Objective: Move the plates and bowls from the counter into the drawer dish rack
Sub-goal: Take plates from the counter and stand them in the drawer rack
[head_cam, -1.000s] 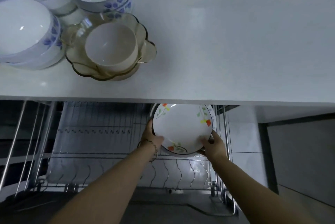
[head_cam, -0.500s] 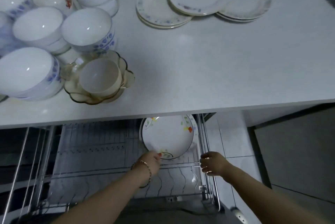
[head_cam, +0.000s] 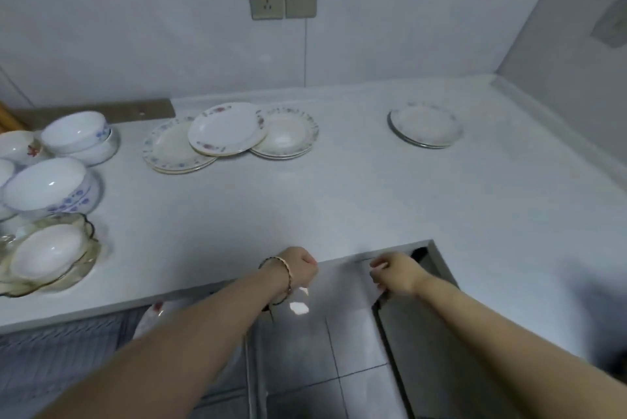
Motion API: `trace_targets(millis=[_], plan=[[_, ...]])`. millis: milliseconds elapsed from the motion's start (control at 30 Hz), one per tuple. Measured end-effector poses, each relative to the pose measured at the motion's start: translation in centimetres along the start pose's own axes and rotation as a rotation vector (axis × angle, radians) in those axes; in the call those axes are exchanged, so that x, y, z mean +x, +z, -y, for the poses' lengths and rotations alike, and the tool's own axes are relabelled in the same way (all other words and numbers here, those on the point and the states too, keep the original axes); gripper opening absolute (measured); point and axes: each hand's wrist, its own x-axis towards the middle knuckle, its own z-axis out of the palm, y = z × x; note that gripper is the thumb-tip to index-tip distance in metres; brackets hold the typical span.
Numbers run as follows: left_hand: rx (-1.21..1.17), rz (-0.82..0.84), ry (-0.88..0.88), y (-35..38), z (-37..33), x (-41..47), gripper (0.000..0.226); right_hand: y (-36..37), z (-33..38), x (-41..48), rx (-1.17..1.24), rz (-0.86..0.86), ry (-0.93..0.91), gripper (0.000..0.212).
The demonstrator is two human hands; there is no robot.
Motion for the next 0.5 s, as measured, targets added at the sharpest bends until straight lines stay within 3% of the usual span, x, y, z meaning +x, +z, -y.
trace_targets(millis=[267, 400, 500], plan=[[-0.164, 0.085, -0.092, 2.4, -12.4, 3.7, 0.035, -14.3, -3.0, 1.8, -0.038, -0.126, 0.008, 0.032], [-0.116, 0.031, -0.027, 2.5, -16.6, 8.5, 0.013, -19.0, -4.1, 5.5, 0.012, -0.146, 0.061, 0.034], [-0.093, 0.047, -0.033, 2.2, -19.4, 13.8, 0.010, -21.8, -4.7, 9.5, 0.048, -0.153, 0.094, 0.032]])
